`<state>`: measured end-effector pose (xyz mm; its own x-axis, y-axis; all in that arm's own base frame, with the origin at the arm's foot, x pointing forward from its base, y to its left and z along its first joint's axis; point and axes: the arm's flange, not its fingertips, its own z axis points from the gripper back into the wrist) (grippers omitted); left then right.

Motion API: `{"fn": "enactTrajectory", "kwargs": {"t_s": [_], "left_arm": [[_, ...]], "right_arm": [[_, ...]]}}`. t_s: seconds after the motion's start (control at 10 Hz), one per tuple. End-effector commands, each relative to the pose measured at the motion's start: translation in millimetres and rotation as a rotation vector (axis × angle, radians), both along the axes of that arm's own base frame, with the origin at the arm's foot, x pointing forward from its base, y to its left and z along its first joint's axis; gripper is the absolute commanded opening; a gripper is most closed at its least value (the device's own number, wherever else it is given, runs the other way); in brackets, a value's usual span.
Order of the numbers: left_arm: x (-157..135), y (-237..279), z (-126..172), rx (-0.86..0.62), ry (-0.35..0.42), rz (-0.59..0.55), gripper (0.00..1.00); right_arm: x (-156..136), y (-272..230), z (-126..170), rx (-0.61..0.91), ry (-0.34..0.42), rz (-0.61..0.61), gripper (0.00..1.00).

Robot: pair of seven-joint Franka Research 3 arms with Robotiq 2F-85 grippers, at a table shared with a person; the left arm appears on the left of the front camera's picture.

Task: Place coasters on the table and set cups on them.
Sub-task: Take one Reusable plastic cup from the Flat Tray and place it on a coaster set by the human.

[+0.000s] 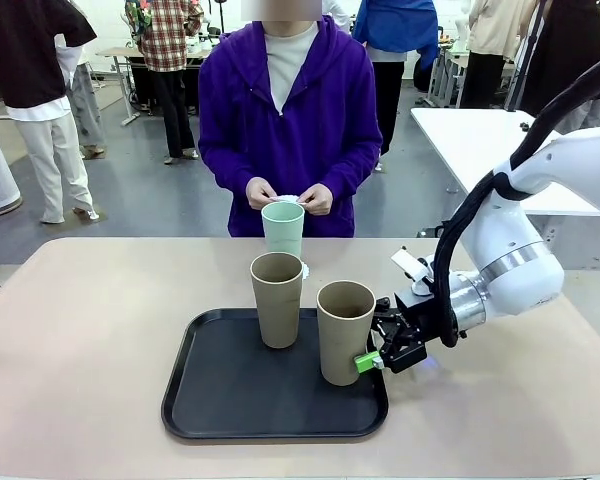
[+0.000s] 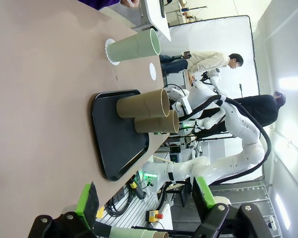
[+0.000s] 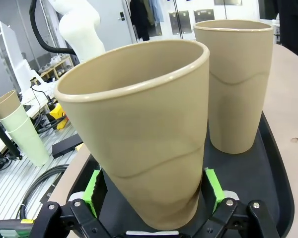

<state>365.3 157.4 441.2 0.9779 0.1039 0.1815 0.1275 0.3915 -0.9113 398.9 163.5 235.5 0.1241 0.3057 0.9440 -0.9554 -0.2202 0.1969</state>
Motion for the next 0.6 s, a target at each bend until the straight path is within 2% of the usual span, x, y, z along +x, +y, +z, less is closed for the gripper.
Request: {"fn": "enactTrajectory", "kwargs": {"t_s": [0.0,0.5], "left_arm": [[0,1,2,-0.009,-0.012,-0.004,1.00],[0,1,2,-0.009,-0.012,-0.004,1.00]], "right_arm": [[3,7,-5,0.016,-0.023,0.004,1.00],[10,18,-2,0.047,-0.039,-0.003,1.00]]}}
